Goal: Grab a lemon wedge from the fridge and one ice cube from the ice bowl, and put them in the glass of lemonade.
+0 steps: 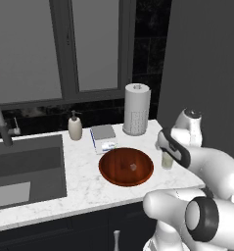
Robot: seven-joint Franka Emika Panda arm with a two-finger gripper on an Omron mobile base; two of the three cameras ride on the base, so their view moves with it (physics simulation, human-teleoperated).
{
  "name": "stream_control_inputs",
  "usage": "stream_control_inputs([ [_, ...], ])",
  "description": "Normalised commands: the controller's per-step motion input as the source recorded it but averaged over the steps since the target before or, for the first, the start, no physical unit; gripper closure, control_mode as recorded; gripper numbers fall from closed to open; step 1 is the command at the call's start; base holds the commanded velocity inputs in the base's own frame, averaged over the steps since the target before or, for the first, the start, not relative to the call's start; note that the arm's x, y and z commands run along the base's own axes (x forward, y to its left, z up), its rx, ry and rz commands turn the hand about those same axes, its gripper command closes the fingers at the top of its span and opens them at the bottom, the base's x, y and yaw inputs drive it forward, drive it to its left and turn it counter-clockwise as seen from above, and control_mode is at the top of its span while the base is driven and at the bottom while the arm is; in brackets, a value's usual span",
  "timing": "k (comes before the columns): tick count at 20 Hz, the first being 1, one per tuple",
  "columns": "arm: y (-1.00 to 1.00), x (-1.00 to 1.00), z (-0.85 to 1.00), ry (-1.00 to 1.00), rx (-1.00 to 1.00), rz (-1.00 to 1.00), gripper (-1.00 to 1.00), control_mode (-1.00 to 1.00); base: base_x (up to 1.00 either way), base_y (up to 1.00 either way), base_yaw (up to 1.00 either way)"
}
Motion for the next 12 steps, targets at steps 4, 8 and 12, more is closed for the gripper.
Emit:
stream_control_inputs([
  [4,0.00,-0.31,0.02,-0.03,0.00,0.00,-1.00,-1.00,0.00,0.00,0.00],
  [8,0.01,-0.33,0.00,-0.05,0.00,0.00,-1.00,-1.00,0.00,0.00,0.00],
  [12,0.07,-0.36,0.00,-0.05,0.00,0.02,-1.00,-1.00,0.00,0.00,0.00],
])
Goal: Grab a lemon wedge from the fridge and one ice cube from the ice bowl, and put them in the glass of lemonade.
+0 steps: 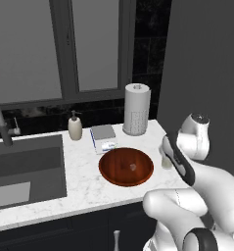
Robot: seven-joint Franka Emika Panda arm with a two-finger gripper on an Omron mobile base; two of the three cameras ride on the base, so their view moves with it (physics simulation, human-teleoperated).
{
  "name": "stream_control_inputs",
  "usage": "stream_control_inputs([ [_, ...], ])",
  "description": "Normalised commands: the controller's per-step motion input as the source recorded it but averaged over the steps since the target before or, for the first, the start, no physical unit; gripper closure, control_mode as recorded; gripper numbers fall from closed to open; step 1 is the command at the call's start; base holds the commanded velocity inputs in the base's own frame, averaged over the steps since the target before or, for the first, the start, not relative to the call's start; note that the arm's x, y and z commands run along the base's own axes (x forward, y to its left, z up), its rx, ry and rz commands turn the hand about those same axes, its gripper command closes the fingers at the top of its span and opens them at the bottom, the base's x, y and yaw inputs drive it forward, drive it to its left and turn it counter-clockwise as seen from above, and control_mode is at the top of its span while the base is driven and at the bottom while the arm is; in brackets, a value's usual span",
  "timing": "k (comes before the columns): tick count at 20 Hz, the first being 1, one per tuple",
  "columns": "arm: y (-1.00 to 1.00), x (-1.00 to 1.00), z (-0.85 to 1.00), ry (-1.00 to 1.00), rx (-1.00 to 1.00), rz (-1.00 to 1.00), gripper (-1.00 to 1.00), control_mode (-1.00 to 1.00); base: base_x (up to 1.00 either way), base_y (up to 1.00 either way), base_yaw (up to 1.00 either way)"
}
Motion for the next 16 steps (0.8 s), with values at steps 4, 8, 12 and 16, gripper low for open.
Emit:
stream_control_inputs([
  [4,0.43,-0.41,0.15,-0.02,-0.01,0.07,-1.00,-1.00,0.00,0.00,0.00],
  [8,0.69,-0.39,0.58,0.00,-0.08,0.02,-1.00,-1.00,0.00,0.00,0.00],
  [12,0.56,-0.64,0.56,0.02,-0.02,0.00,-1.00,-1.00,0.00,0.00,0.00],
  [16,0.20,-0.98,0.21,0.00,0.06,-0.02,-1.00,-1.00,0.00,0.00,0.00],
])
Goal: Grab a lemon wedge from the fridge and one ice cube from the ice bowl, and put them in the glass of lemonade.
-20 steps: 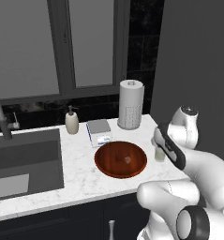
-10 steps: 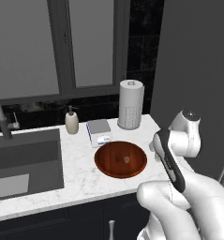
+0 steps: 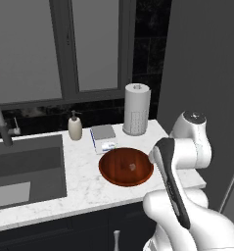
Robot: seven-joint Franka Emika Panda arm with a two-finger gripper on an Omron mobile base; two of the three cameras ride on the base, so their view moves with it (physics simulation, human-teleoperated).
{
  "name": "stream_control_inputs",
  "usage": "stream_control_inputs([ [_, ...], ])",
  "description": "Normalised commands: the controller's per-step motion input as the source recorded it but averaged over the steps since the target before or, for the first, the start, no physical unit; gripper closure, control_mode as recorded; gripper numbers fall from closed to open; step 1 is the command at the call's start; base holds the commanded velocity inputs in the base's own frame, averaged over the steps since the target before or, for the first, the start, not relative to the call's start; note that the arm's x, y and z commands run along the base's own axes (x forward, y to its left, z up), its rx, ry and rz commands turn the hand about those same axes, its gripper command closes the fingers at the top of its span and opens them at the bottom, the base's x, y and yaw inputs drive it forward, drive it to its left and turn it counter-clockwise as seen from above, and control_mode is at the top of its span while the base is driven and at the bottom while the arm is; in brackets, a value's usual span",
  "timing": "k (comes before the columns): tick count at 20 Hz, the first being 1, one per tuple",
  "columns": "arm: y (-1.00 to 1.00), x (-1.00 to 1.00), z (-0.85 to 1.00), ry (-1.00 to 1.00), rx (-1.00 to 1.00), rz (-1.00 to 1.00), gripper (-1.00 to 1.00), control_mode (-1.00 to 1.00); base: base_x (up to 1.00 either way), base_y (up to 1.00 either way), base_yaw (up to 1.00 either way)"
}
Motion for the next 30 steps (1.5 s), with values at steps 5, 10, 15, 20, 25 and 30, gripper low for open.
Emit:
stream_control_inputs([
  [5,0.00,-0.89,0.07,-0.01,0.06,-0.04,-1.00,-1.00,0.00,0.00,0.00],
  [10,0.00,-0.49,0.09,-0.03,0.01,-0.06,-1.00,-1.00,0.00,0.00,0.00],
  [15,0.00,0.00,0.00,0.00,0.00,0.00,-1.00,-1.00,0.00,0.00,0.00],
  [20,0.00,0.00,0.00,0.00,0.00,0.00,-1.00,1.00,-0.28,0.00,-0.01],
  [25,0.00,0.00,0.00,0.00,0.00,0.00,-1.00,1.00,-0.96,-0.04,-0.18],
  [30,0.00,0.00,0.00,0.00,0.00,0.00,-1.00,1.00,-0.53,-0.24,-0.43],
])
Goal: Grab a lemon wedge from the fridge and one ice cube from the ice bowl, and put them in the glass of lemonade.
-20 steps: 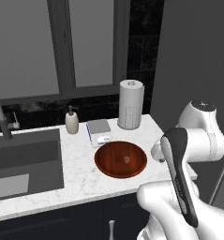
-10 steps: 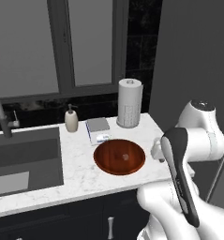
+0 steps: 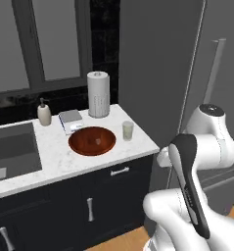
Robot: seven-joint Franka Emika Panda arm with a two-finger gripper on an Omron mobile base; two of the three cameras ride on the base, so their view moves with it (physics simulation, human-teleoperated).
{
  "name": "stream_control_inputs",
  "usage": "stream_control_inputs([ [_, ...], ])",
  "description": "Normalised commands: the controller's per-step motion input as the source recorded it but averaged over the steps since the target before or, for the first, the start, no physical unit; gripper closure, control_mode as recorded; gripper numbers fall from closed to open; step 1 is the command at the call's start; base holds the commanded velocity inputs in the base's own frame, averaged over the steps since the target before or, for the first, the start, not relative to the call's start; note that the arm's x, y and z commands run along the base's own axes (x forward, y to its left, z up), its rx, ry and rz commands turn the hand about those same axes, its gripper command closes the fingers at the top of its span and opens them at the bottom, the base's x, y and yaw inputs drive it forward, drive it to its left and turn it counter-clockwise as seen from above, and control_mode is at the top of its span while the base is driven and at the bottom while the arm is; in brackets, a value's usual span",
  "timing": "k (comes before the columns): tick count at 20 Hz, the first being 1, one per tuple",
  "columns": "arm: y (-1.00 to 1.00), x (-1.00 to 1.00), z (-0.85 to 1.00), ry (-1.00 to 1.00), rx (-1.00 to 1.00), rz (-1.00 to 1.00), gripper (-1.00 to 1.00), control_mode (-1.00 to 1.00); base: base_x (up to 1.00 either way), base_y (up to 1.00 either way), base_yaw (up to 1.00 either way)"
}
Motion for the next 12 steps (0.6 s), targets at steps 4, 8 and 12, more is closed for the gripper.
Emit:
stream_control_inputs([
  [4,0.00,0.00,0.00,0.00,0.00,0.00,-1.00,1.00,0.06,-0.52,-0.48],
  [8,0.00,0.00,0.00,0.00,0.00,0.00,-1.00,1.00,0.16,-0.46,-0.29],
  [12,0.00,0.00,0.00,0.00,0.00,0.00,-1.00,1.00,0.00,-0.18,-0.16],
])
